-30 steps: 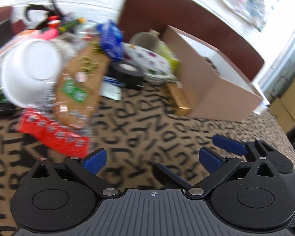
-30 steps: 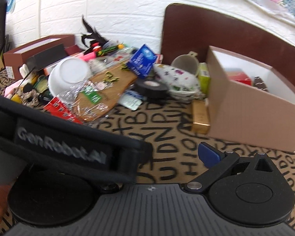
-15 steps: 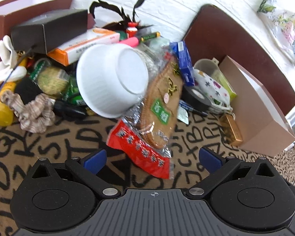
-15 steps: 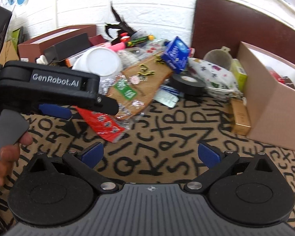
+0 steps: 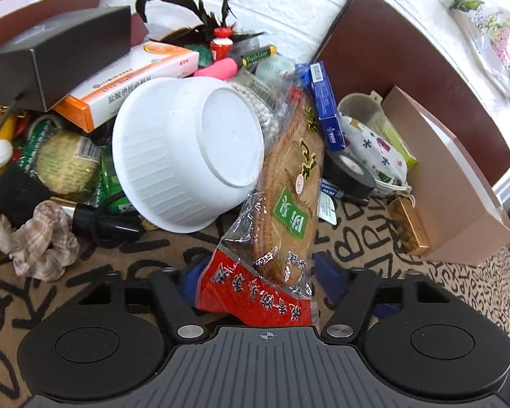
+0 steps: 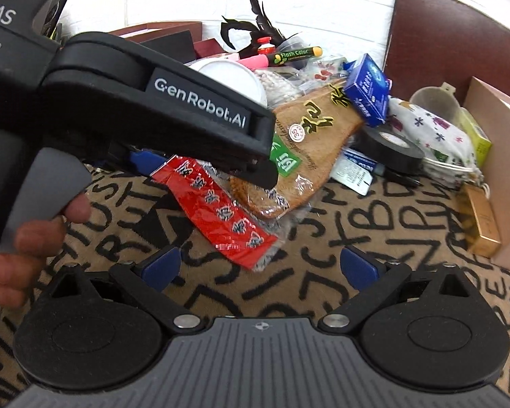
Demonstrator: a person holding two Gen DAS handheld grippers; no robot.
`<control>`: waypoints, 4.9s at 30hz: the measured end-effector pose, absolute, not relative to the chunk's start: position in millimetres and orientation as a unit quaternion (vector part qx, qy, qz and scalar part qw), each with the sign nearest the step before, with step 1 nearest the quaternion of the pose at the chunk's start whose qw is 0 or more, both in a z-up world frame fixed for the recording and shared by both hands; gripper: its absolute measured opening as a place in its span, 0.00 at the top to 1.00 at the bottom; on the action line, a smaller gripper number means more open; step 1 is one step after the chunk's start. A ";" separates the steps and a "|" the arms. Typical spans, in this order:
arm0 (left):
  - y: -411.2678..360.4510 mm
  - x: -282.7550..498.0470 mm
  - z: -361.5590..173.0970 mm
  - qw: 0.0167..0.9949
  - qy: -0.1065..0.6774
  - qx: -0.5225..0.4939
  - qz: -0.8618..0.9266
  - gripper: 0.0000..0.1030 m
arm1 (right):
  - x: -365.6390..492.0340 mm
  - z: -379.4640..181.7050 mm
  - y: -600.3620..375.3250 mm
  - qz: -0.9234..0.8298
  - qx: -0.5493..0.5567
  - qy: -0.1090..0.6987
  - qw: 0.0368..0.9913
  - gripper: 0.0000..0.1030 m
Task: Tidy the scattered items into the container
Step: 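Reach into the pile and grasp the packaged insole with left tool, then lift the packaged insole with left tool and carry it toward the box, then lower the insole into the cardboard box and open left tool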
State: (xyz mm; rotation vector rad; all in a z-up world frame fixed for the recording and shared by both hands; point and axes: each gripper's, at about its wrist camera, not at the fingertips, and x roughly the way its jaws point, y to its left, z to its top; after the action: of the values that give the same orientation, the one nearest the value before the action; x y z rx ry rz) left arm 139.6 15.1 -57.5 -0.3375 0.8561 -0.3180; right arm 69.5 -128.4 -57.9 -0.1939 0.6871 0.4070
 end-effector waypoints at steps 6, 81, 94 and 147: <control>10.5 149.5 -59.9 0.871 0.432 -0.156 -0.172 0.80 | 90.4 -63.5 -120.4 0.200 -0.090 0.330 0.918 0.24; -48.3 75.4 -71.6 0.859 0.458 -0.129 -0.192 0.48 | 29.5 -59.8 -221.1 0.202 0.068 0.388 0.897 0.41; -65.2 64.1 -62.1 0.865 0.456 -0.086 -0.189 0.58 | 21.2 -53.1 -230.5 0.182 0.072 0.381 0.903 0.68; -376.9 303.8 5.0 0.839 0.405 -0.119 -0.344 0.59 | 205.7 51.0 -489.3 -0.039 -0.020 0.293 0.955 0.68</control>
State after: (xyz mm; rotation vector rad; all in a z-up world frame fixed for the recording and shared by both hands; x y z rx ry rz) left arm 303.8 -376.9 5.0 -0.2523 0.8569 -0.7278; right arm 205.7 -489.3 51.0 -0.0404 0.5955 -0.0786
